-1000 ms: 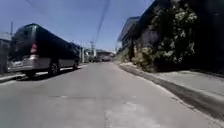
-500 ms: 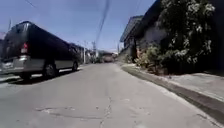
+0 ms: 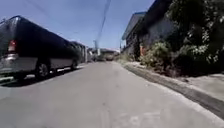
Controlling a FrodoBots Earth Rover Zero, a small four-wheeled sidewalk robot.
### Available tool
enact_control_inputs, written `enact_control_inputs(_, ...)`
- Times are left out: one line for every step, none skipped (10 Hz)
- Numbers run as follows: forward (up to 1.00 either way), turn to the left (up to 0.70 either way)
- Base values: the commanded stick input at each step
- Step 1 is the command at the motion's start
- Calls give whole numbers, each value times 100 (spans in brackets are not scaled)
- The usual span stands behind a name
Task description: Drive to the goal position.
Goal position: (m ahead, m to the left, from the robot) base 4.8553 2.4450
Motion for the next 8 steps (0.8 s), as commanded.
enact_control_inputs(100, 2)
enact_control_inputs(100, 2)
enact_control_inputs(100, 2)
enact_control_inputs(100, 2)
enact_control_inputs(100, 2)
enact_control_inputs(100, 2)
enact_control_inputs(100, 2)
enact_control_inputs(100, 2)
